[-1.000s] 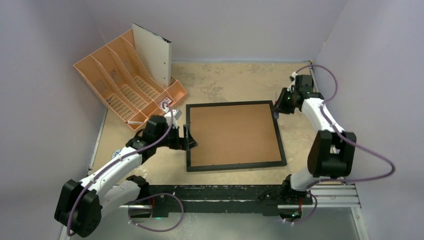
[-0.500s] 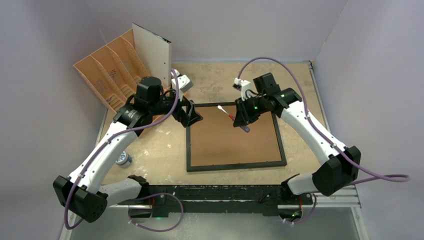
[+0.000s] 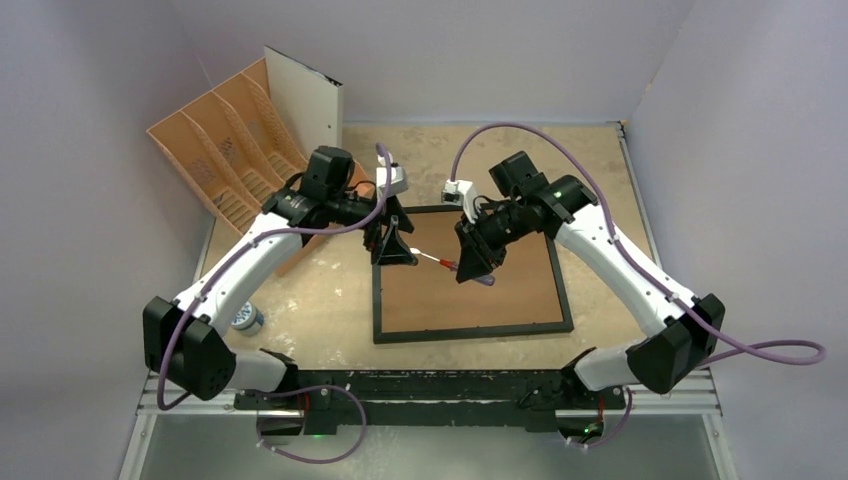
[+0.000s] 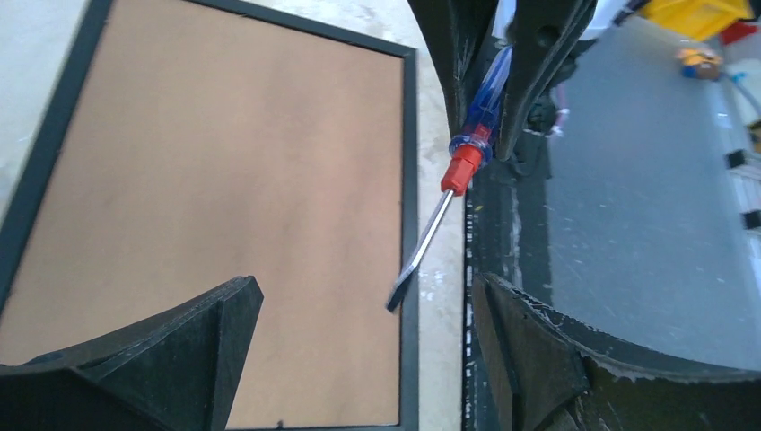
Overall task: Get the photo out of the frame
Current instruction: Adjust the screwdriver.
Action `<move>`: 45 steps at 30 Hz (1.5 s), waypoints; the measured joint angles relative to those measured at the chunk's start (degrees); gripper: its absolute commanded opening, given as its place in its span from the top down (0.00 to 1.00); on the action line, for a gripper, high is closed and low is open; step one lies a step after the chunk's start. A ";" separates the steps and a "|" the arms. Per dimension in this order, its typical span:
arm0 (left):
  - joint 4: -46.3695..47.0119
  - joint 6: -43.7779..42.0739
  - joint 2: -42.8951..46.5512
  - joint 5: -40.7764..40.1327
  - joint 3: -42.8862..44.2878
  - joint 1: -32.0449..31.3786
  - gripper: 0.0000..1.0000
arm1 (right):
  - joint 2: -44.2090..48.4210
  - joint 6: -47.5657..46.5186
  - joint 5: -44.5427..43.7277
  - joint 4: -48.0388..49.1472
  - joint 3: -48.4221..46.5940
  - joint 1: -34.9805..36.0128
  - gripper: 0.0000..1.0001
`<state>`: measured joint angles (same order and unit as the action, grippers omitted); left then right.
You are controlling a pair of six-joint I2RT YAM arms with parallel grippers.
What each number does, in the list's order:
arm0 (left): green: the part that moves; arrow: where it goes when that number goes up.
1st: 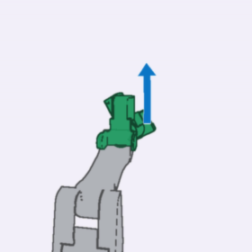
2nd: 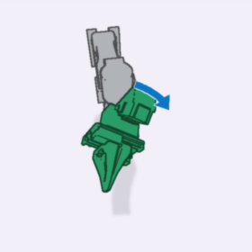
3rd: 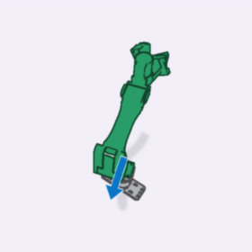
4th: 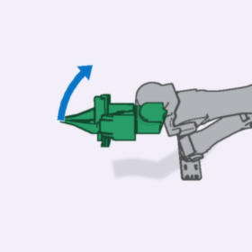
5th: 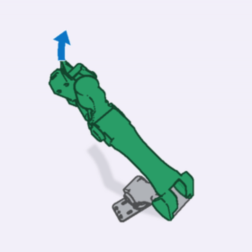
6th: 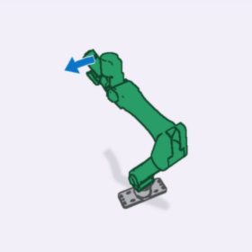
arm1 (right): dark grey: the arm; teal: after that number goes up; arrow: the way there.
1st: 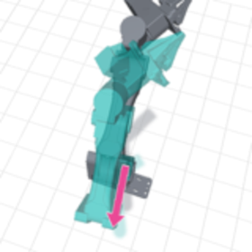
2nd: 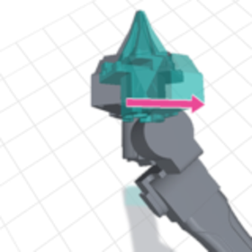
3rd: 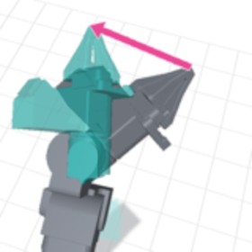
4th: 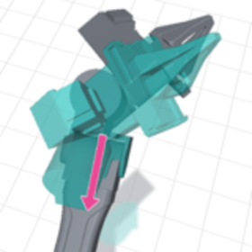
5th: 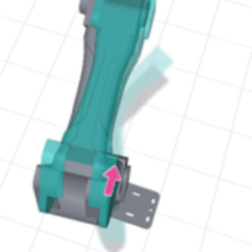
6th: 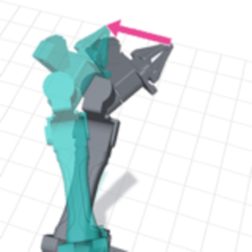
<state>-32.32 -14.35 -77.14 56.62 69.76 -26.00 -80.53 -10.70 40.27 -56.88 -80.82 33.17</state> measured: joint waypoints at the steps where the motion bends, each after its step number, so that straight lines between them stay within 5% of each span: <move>1: 0.09 -0.04 -0.72 1.68 0.00 0.00 0.08 | 0.09 -0.59 0.85 -0.42 -0.70 0.35 1.00; 6: 0.04 -0.02 -3.80 9.97 0.00 0.00 0.15 | 0.44 -2.75 3.54 -2.56 -2.75 1.44 1.00; 15: -5.86 -3.37 -8.87 19.58 0.96 0.00 0.44 | 1.09 -3.54 4.31 -4.11 -3.50 2.10 1.00; 24: -15.32 -9.07 -12.26 22.21 5.64 -0.39 0.44 | 0.92 -3.50 4.02 -4.22 -3.93 2.62 1.00; 29: -16.90 -9.35 -12.24 23.08 7.21 -0.85 0.70 | -0.09 -3.50 3.52 -4.22 -4.02 2.95 1.00; 32: -17.16 -9.25 -12.22 22.97 7.41 -1.33 1.00 | -0.55 -3.45 2.75 -3.98 -4.02 3.06 1.00; 34: -17.57 -9.31 -12.22 22.84 7.41 -1.73 1.00 | -0.66 -3.48 2.45 -3.85 -4.02 3.06 1.00; 37: -18.08 -9.38 -12.20 22.58 7.39 -1.90 1.00 | -0.66 -2.89 2.14 -3.69 -4.02 3.10 0.85; 40: -17.35 -9.18 -11.76 22.34 6.91 -1.88 1.00 | -0.20 -1.64 1.64 -2.95 -3.65 3.10 0.40; 42: -14.97 -7.98 -10.49 21.05 5.25 -1.95 1.00 | 1.27 0.66 1.20 0.22 -1.75 2.91 0.21; 45: -6.03 -1.81 -6.56 19.32 -1.01 -1.79 1.00 | 6.69 5.70 2.01 8.87 5.25 0.72 0.07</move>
<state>-38.35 -16.16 -83.70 75.94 68.75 -27.79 -73.84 -4.99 42.28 -48.01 -75.57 33.89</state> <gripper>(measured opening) 0.068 0.827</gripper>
